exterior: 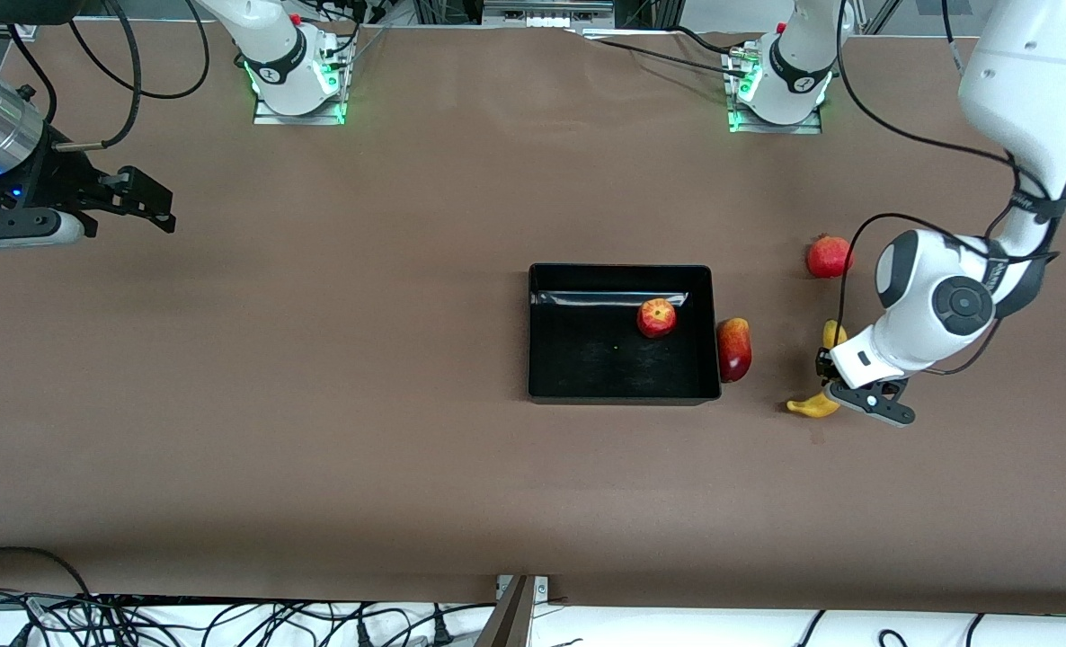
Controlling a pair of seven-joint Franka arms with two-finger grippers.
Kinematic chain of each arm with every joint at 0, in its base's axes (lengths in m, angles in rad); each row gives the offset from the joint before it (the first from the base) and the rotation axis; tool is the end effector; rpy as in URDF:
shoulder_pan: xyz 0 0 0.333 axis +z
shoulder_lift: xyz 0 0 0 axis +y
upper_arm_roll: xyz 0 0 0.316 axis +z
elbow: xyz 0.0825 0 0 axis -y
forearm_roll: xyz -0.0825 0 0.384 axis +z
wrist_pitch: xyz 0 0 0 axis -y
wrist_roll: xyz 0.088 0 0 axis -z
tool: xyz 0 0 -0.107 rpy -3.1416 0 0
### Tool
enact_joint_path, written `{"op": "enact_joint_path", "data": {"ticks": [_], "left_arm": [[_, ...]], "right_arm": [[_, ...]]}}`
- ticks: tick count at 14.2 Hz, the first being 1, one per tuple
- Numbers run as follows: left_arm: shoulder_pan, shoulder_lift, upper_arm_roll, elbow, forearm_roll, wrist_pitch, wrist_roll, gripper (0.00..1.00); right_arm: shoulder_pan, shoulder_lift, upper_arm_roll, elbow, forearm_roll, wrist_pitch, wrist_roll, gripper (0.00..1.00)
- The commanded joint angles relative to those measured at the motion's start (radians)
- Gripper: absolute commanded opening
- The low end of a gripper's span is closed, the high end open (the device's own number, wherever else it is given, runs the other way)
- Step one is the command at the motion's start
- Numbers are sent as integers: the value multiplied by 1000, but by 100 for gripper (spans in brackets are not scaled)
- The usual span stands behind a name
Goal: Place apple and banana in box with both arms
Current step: 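Lower the left gripper onto the yellow banana and grasp it, then carry the banana over the box and lower it inside with the left gripper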
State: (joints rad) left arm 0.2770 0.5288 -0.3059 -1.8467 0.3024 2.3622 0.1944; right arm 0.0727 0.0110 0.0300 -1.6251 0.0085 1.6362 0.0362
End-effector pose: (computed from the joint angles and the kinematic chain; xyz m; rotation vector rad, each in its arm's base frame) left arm 0.6452 -0.0019 0.2505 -3.0179 0.6062 -0.0261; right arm 0.5595 0.0584 0.5984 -3.1311 -0.1033 0.0008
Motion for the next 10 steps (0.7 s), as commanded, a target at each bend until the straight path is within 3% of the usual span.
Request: {"op": "enact_joint_path", "data": {"ticks": [1,3,5,8,10], "left_arm": [[1,-61,-85,119,-20,-246,-80,0],[-15,-59,-177,176,-71,-349,-252,0],[-73,-53,-244,188,-74,-354,-483,0],[-244,-4,-245,190,-63,-333,-831,0],[-321,65,-239,224,-55,-231,-929,0]], "right_arm": [[-5,3,5,16,-10,-6,4,100],[-5,3,4,16,-10,-6,4,100],[-5,3,4,16,-10,-6,4,100],[-5,3,4,16,-10,-6,4,100],[-5,3,4,16,-10,-6,4,100]]}}
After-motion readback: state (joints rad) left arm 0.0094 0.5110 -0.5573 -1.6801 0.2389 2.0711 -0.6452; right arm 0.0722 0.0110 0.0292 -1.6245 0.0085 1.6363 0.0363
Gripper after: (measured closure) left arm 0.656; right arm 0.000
